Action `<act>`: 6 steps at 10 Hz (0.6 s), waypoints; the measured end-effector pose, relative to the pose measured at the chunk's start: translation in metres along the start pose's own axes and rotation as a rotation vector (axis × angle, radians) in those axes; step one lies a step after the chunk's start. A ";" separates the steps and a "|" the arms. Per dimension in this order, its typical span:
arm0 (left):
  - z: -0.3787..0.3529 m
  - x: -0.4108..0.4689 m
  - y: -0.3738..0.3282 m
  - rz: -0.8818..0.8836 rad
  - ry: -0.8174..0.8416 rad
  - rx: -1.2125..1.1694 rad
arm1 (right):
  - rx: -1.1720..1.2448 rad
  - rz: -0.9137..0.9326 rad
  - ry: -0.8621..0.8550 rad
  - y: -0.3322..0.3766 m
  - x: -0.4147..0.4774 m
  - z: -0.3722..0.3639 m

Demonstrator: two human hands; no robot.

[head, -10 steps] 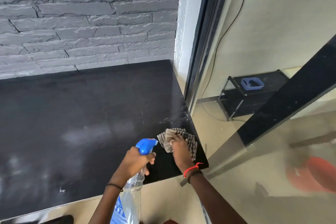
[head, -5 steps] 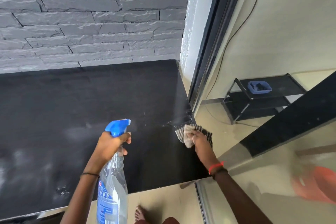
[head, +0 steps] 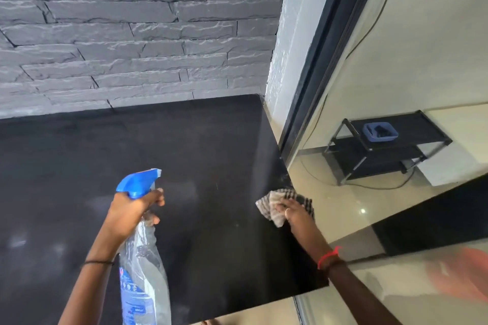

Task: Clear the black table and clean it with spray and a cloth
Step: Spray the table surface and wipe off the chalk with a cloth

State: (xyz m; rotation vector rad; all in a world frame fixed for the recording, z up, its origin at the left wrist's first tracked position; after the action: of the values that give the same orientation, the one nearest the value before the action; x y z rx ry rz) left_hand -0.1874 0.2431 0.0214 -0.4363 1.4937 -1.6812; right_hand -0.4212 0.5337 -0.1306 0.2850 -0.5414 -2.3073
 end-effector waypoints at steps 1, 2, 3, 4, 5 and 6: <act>0.011 0.010 -0.002 -0.005 -0.011 0.010 | 0.070 -0.102 -0.009 -0.012 0.066 0.022; 0.018 0.019 -0.004 -0.016 -0.018 0.049 | 0.135 -0.228 0.039 0.014 0.120 0.023; 0.023 0.029 -0.004 -0.015 -0.024 0.047 | 0.148 -0.152 0.044 0.044 0.133 0.005; 0.028 0.039 -0.004 -0.009 -0.034 0.040 | 0.092 0.006 0.088 0.066 0.109 -0.020; 0.032 0.049 -0.005 0.006 -0.040 0.027 | 0.051 0.097 0.125 0.044 0.078 -0.026; 0.038 0.053 -0.009 0.004 -0.056 0.006 | 0.075 -0.024 0.104 0.019 0.080 0.010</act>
State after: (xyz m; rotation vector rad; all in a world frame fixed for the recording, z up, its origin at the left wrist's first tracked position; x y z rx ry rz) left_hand -0.1944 0.1780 0.0251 -0.4733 1.4476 -1.6563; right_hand -0.4697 0.4679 -0.1168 0.4472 -0.5753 -2.2834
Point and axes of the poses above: each hand's wrist, its own x-axis towards the middle knuckle, its own z-axis out of the back of the hand, y = z × x, the point moved 9 cm from there along x, towards the middle knuckle, and after that the axes turned 4 degrees about -z, right-handed, at the moved point
